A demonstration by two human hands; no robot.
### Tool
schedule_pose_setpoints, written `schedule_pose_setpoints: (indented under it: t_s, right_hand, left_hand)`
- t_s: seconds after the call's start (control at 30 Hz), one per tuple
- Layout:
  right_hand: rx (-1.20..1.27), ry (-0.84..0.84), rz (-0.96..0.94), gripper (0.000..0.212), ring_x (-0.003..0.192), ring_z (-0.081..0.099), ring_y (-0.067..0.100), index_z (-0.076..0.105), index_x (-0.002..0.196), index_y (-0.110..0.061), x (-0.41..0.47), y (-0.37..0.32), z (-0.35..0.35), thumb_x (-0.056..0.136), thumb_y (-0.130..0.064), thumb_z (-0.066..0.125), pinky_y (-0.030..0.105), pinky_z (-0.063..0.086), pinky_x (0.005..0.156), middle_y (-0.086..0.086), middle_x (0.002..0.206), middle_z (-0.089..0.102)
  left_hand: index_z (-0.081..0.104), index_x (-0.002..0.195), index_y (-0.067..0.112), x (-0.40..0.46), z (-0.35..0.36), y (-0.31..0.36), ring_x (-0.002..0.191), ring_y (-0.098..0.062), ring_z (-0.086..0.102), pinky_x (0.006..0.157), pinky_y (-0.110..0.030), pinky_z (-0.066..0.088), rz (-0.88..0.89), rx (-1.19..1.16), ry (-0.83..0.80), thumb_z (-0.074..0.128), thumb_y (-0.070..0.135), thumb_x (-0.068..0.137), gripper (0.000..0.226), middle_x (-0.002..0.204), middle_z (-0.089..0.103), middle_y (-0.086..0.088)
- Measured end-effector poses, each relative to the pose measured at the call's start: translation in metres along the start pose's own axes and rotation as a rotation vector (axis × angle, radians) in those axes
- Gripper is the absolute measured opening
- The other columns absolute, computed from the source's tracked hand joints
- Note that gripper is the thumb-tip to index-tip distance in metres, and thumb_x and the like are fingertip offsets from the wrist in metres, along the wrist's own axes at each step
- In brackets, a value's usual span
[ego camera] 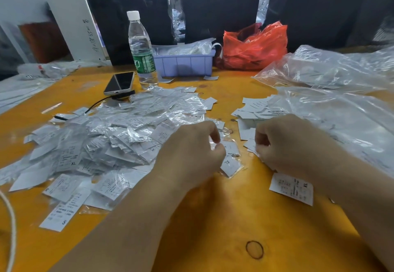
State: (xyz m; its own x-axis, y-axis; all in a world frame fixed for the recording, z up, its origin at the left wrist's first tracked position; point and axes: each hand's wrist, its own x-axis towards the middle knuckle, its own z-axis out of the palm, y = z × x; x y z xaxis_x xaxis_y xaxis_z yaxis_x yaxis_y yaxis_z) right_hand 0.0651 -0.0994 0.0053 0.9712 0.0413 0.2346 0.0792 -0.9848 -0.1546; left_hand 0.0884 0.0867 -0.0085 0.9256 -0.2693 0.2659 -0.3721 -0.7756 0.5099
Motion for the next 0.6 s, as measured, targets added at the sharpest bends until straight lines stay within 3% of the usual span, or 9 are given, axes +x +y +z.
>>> schedule_pose_setpoints:
  t_s: [0.1,0.23,0.3,0.43,0.53,0.6]
  right_hand:
    - [0.182,0.122,-0.103,0.011,0.068,0.059,0.018,0.066,0.077,-0.02,-0.003,-0.004,-0.001,0.088,-0.021,0.061,0.04,0.054,0.064,-0.002,0.074,0.063]
    - [0.365,0.198,-0.241,0.009,0.064,0.057,0.019,0.066,0.073,-0.015,-0.012,-0.015,-0.005,0.082,-0.014,0.066,0.042,0.049,0.059,0.0,0.069,0.064]
    - [0.368,0.26,-0.278,0.008,0.065,0.057,0.02,0.067,0.074,-0.013,-0.017,-0.018,-0.007,0.081,-0.011,0.065,0.041,0.048,0.058,0.001,0.07,0.063]
    - [0.307,0.201,-0.337,0.008,0.074,0.056,0.021,0.069,0.082,-0.011,-0.025,-0.026,-0.013,0.083,-0.014,0.062,0.042,0.049,0.063,0.0,0.081,0.061]
    - [0.374,0.124,-0.345,0.012,0.08,0.057,0.013,0.074,0.091,-0.018,-0.03,-0.024,-0.019,0.089,-0.016,0.062,0.038,0.05,0.068,-0.007,0.09,0.062]
    - [0.411,0.163,-0.283,0.013,0.082,0.057,0.011,0.073,0.094,-0.021,-0.037,-0.017,-0.024,0.091,-0.016,0.061,0.037,0.051,0.069,-0.008,0.093,0.063]
  left_hand:
    - [0.06,0.072,0.027,-0.001,0.01,0.01,0.058,-0.009,0.052,0.057,-0.03,0.042,0.037,-0.216,-0.105,0.05,0.047,0.092,0.031,0.061,0.056,0.009]
    - [0.068,0.077,0.017,-0.001,0.009,0.02,0.052,-0.008,0.05,0.045,-0.018,0.038,-0.193,-0.79,-0.335,0.032,0.072,0.086,0.067,0.064,0.063,0.003]
    - [0.07,0.079,0.018,0.001,0.012,0.02,0.054,-0.012,0.054,0.041,-0.02,0.038,-0.248,-0.86,-0.313,0.037,0.071,0.086,0.063,0.069,0.066,0.001]
    - [0.075,0.066,0.024,0.002,0.015,0.022,0.053,-0.013,0.055,0.043,-0.023,0.04,-0.252,-0.947,-0.302,0.053,0.03,0.093,0.035,0.063,0.065,0.003]
    - [0.074,0.076,0.018,-0.001,0.011,0.019,0.055,-0.011,0.056,0.044,-0.023,0.042,-0.186,-0.946,-0.22,0.055,0.016,0.095,0.027,0.062,0.064,0.003]
    - [0.073,0.087,0.017,-0.003,0.008,0.019,0.054,-0.009,0.054,0.045,-0.022,0.041,-0.154,-0.9,-0.17,0.054,0.012,0.096,0.021,0.06,0.061,0.005]
